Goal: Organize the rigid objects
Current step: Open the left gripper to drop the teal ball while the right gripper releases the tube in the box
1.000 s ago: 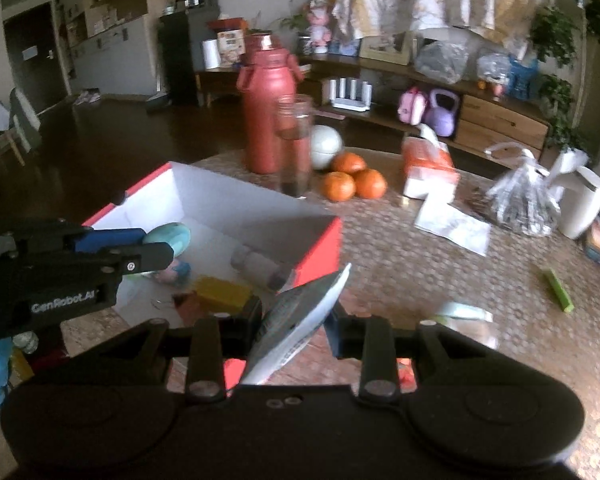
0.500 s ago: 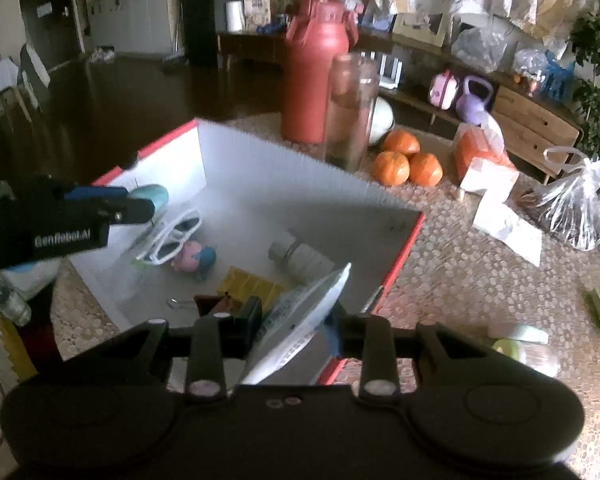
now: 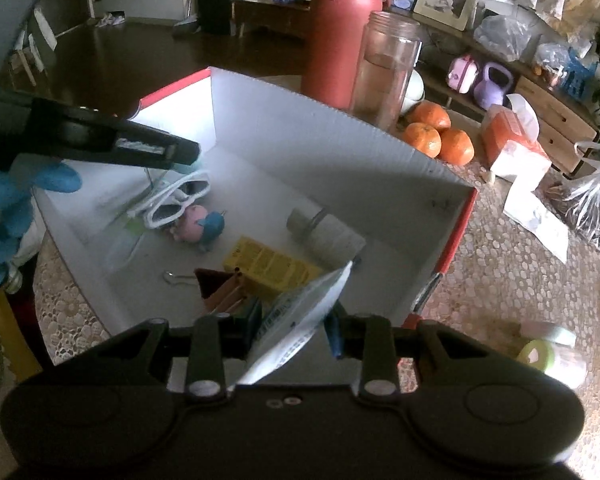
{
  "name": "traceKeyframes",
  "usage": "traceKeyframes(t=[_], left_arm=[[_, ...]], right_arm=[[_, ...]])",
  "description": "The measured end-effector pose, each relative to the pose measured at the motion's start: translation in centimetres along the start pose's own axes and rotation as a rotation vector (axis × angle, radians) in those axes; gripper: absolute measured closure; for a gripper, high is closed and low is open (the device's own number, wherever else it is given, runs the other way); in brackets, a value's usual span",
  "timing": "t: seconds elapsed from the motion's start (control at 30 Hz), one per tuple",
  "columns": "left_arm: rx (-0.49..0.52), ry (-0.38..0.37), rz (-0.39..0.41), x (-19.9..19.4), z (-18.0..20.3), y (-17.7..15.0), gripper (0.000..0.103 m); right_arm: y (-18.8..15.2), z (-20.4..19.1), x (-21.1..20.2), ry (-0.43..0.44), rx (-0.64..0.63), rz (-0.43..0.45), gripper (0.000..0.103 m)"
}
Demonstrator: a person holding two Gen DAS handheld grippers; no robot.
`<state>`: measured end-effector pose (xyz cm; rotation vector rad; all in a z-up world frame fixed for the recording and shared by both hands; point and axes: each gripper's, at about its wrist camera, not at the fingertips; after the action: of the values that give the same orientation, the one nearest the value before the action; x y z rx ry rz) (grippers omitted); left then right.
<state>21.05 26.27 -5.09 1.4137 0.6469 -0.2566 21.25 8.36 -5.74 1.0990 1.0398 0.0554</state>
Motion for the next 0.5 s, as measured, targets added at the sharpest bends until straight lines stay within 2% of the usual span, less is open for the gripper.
traceKeyframes(t=[0.17, 0.4, 0.5], left_arm=[[-0.018, 0.003, -0.039, 0.7, -0.1, -0.4, 0.077], [-0.051, 0.006, -0.055, 0.3, -0.4, -1.1, 0.077], [-0.060, 0.004, -0.055, -0.2, -0.3, -1.1, 0.077]], right_arm=[[0.0, 0.0, 0.1, -0.001, 0.000, 0.013, 0.065], [0.2, 0.4, -0.8, 0.005, 0.026, 0.055, 0.041], [0.1, 0.5, -1.3, 0.010, 0.034, 0.069, 0.036]])
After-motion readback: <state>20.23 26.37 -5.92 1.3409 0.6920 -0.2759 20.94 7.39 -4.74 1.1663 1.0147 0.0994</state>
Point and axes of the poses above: each gripper's, at about its wrist camera, not at the fingertips, and x roughly the way its jaws point, z to its right, y to its top, and after that the axes turned 13 degrees about z, right-handed
